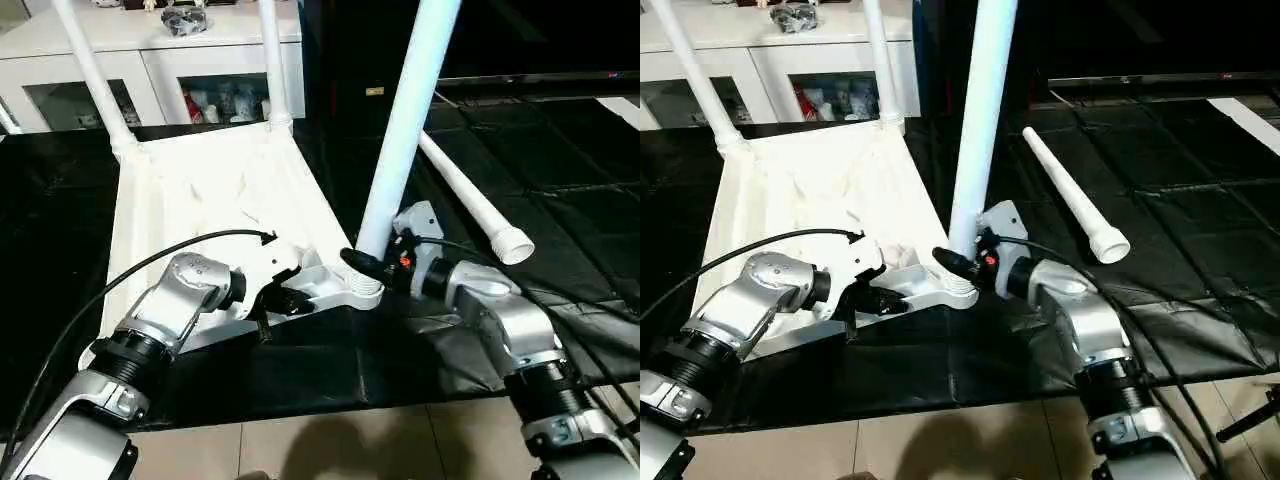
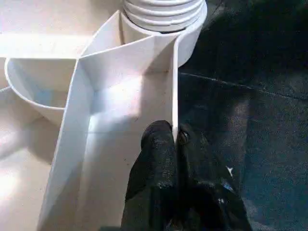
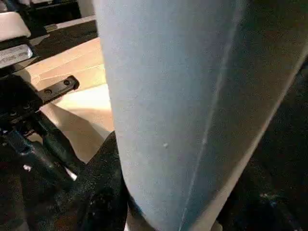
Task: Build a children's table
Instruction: Insert table leg to table base
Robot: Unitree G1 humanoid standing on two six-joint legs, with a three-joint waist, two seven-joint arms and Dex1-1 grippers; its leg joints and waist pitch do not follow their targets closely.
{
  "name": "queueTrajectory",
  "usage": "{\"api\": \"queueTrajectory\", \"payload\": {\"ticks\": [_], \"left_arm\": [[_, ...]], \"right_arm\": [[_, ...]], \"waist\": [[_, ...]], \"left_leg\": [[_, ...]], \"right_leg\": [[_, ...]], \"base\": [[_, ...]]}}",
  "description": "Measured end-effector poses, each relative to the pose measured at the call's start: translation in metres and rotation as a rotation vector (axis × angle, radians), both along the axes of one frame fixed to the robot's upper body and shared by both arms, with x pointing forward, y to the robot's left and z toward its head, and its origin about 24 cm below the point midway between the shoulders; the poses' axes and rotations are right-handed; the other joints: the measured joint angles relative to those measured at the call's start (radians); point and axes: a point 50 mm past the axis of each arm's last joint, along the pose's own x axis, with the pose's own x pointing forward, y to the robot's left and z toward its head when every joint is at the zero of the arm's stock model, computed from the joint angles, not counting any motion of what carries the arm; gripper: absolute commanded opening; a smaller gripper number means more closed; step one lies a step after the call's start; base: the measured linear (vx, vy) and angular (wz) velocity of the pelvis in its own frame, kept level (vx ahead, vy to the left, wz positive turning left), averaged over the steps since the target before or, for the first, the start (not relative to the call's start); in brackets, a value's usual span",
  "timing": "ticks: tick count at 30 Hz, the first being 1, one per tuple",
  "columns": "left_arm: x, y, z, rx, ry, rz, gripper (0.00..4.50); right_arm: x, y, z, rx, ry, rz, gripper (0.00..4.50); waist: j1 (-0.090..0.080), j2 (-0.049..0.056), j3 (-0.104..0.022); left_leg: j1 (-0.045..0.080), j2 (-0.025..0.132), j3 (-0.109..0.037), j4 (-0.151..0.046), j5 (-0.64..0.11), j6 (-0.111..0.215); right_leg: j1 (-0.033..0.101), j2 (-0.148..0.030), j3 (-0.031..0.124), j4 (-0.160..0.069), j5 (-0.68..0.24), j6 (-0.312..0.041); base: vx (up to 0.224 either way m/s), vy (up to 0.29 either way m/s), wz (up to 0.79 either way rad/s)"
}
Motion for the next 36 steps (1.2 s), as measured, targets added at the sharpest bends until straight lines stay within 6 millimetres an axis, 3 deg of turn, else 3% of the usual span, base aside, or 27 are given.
{"api": "queueTrajectory", "payload": {"ticks": [13,25,33,36], "left_arm": [[-0.001,0.003,-0.001,-0.019,0.009,-0.003,0.00],[0.000,0.002,-0.002,-0.007,-0.001,0.008,0.00],[0.003,-0.002,-0.006,-0.010,0.019,0.014,0.00],[0.002,-0.004,-0.008,-0.012,0.019,0.004,0.00]], "right_arm": [[0.003,0.000,-0.003,0.034,0.044,0.022,1.93],[0.003,-0.010,-0.019,0.254,0.139,-0.079,1.93],[-0.013,-0.016,-0.034,0.288,0.075,-0.145,1.93],[-0.020,-0.014,-0.032,0.160,-0.025,-0.099,1.93]], "waist": [[0.000,0.000,0.000],[0.002,0.000,-0.001],[0.003,0.013,-0.008],[0.005,0.017,-0.011]], "left_leg": [[0.000,0.000,0.000,-0.001,0.000,0.000],[0.003,0.000,0.000,-0.001,0.000,-0.001],[0.005,0.000,0.000,-0.001,0.000,-0.001],[0.009,0.000,-0.001,-0.003,0.000,-0.001]], "right_leg": [[0.000,0.000,0.000,0.000,-0.001,0.000],[0.001,0.000,0.000,0.001,-0.001,-0.001],[0.005,0.000,-0.001,-0.002,-0.001,0.000],[0.011,0.000,-0.002,-0.005,-0.001,0.000]], "base": [[0.000,0.000,0.00],[0.000,0.000,0.00],[0.000,0.000,0.00],[0.000,0.000,0.00]]}}
